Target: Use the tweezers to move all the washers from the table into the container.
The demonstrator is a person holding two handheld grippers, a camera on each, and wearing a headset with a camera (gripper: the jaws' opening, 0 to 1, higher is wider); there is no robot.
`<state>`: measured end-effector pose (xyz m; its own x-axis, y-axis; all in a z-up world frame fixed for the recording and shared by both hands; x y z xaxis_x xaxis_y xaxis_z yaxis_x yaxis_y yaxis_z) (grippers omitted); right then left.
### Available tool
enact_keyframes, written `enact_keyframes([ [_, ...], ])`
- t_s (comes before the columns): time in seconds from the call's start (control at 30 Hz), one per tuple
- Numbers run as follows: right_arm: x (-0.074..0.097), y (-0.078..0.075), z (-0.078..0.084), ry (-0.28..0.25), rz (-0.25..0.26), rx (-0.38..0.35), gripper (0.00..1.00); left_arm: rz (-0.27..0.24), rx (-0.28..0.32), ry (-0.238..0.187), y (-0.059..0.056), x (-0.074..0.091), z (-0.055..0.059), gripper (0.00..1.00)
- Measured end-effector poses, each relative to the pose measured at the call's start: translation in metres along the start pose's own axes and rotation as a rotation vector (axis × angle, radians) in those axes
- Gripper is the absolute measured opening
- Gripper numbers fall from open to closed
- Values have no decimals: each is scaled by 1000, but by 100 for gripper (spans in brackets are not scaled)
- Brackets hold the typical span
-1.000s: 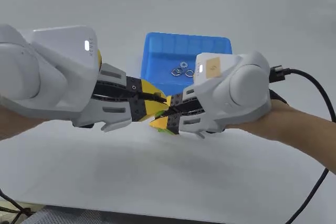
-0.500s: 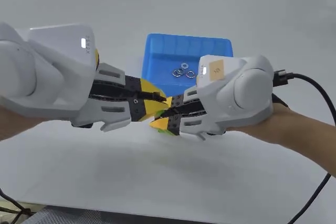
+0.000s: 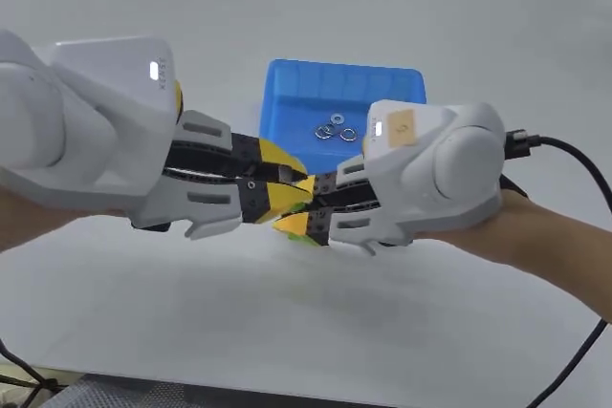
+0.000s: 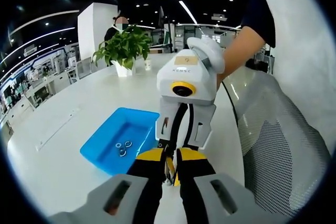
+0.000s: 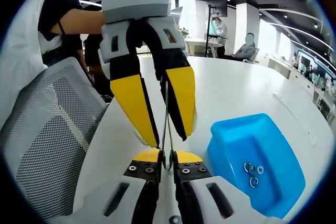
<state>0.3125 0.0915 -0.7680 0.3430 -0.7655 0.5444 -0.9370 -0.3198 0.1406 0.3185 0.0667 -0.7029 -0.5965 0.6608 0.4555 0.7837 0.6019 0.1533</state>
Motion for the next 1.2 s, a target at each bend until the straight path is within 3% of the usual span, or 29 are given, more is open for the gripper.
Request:
enact_keyframes([
  [0.43,12,0,-2,-9,24,-9,9,-35,20,6,7,17,2,21],
  [0.77,36,3,-14,-38,72,-13,9,-135,105,41,20,35,17,38],
  [0.93,49,5,-23,-47,100,-8,9,-205,152,-1,32,43,14,44],
  [1.1,63,3,-31,-51,130,2,9,-247,163,14,42,47,19,56],
  [1.2,74,0,-36,-54,150,7,9,-249,168,11,43,48,19,59],
])
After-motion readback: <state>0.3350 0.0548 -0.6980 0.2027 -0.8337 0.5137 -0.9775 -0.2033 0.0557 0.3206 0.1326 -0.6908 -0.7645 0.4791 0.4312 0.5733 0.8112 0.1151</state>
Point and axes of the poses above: the centre of the closed fingertips' face, and the gripper's own axes: x roughly backward along the fingers, y roughly to its left, z roughly out of its underside, the point moved 1 cm from there along x, roughly backward along the fingers, and after that the axes turned 14 degrees about -z, right-handed, at the moved point
